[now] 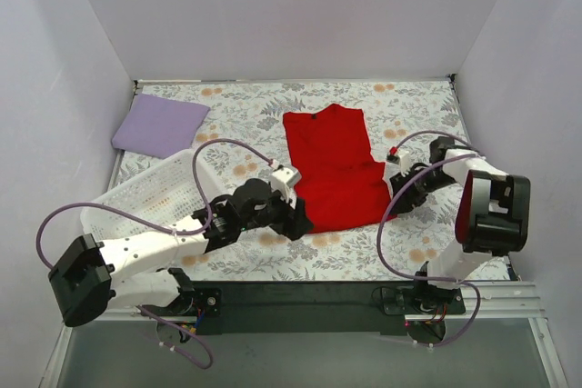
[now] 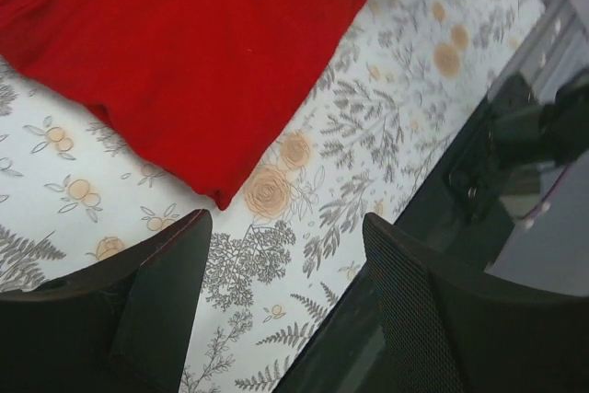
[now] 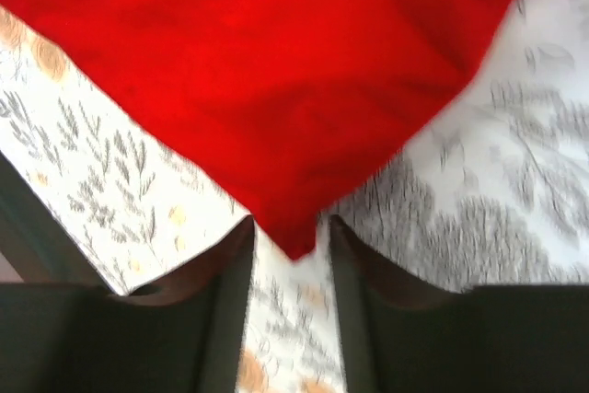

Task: Fold and stack the t-shirts
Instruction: Fold the tshirt

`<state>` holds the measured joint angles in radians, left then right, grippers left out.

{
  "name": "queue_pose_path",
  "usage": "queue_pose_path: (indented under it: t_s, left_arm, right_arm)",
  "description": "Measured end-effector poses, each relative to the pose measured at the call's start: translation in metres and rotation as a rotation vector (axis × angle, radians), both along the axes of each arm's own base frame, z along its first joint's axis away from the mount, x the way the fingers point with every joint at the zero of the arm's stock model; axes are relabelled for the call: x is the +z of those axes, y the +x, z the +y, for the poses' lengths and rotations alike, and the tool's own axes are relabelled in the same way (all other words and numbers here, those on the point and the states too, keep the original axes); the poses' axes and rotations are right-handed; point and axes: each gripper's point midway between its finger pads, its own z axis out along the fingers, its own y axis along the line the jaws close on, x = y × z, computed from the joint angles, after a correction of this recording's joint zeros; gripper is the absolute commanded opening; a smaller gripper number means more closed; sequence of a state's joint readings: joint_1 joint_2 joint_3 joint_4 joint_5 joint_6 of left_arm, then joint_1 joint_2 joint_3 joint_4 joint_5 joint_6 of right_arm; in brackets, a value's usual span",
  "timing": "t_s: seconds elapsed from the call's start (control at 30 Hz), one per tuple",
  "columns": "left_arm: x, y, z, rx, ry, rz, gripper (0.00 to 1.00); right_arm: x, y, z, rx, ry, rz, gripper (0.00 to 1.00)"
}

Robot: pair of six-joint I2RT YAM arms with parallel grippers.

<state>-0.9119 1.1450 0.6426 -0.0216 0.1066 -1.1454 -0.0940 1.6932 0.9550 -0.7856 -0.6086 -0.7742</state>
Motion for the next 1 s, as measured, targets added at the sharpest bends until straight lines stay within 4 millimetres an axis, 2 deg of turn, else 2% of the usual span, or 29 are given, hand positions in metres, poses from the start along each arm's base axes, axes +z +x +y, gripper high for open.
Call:
queue_pose_path:
  t_s: [0.07, 0.23, 0.27, 0.3, 0.37, 0.5, 0.57, 0.63, 0.77, 1.0]
  left_arm:
    - [-0.004, -0.018, -0.009, -0.114, 0.046, -0.066, 0.65]
    - [-0.016, -0.044, -0.018, -0.375, 0.146, -0.312, 0.67]
    - [-0.021, -0.047, -0.017, -0.418, 0.161, -0.355, 0.68]
    - [-0.026, -0.049, -0.016, -0.458, 0.177, -0.398, 0.68]
    - [-0.039, -0.05, -0.012, -0.514, 0.224, -0.459, 0.68]
    - [-0.058, -0.041, -0.016, -0.579, 0.304, -0.542, 0.67]
    - [-0.065, -0.036, -0.018, -0.59, 0.333, -0.571, 0.67]
    - [-0.071, -0.031, -0.02, -0.597, 0.355, -0.598, 0.66]
    - [-0.082, -0.023, -0.029, -0.611, 0.383, -0.627, 0.65]
    - [-0.108, -0.009, -0.034, -0.6, 0.458, -0.62, 0.61]
  right_arm:
    - [0.011, -0.008, -0.016, 0.015, -0.027, -0.047, 0.59]
    - [0.046, -0.003, -0.046, 0.125, -0.102, -0.305, 0.75]
    - [0.053, -0.002, -0.047, 0.185, -0.112, -0.37, 0.79]
    - [0.057, -0.004, -0.046, 0.252, -0.109, -0.429, 0.92]
    - [0.058, -0.013, -0.039, 0.415, -0.094, -0.549, 0.98]
    - [0.042, -0.051, -0.012, 0.638, 0.01, -0.636, 0.97]
    - [0.039, -0.056, 0.0, 0.723, 0.045, -0.668, 0.95]
    - [0.04, -0.05, 0.008, 0.786, 0.052, -0.73, 0.91]
    - [0.038, -0.03, 0.013, 0.845, 0.003, -0.817, 0.88]
    - [0.012, -0.023, 0.013, 0.913, -0.06, -0.8, 0.72]
